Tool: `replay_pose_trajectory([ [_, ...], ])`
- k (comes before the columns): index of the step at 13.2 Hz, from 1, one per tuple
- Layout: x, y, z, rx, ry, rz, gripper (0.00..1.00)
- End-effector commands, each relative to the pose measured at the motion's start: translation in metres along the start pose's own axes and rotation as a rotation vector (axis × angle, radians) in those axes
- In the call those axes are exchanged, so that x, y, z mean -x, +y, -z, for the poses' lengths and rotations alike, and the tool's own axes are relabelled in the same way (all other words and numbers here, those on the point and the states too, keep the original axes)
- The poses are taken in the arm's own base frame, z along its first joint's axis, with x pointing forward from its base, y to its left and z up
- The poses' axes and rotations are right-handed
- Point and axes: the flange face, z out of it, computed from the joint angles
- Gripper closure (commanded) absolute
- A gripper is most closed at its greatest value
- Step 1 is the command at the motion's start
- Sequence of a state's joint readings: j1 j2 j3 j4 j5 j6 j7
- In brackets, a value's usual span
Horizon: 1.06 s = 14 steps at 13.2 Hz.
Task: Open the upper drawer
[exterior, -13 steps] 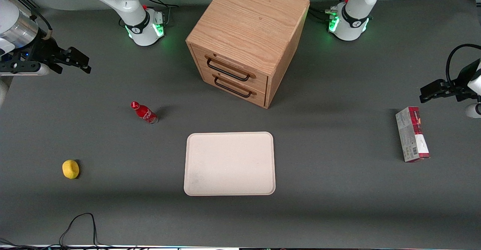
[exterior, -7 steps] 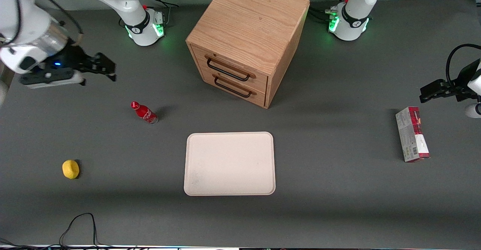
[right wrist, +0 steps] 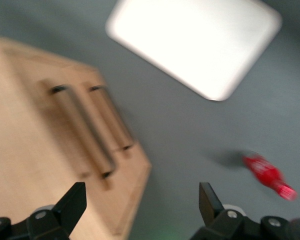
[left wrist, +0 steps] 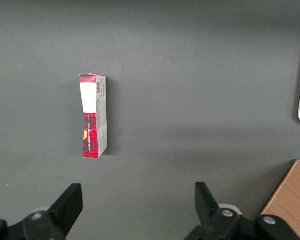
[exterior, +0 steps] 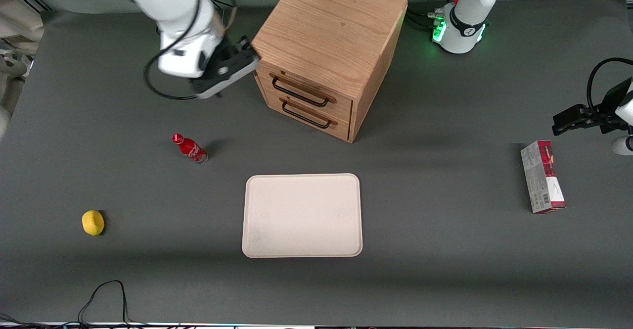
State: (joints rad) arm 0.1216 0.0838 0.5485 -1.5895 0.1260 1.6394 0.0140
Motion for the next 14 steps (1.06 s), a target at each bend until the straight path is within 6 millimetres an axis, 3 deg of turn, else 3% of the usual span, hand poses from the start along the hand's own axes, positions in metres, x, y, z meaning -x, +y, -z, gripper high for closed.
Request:
replay_pose_trajectory([
  [1,-0.016,-0.003,-0.012,-0.216,-0.028,0.183,0.00],
  [5,-0.036,0.014,-0.065,-0.289,-0.078,0.335,0.00],
  [9,-0.039,0.015,-0.118,-0.283,-0.055,0.389,0.00],
  [14,-0.039,0.020,-0.154,-0.240,-0.034,0.412,0.00],
])
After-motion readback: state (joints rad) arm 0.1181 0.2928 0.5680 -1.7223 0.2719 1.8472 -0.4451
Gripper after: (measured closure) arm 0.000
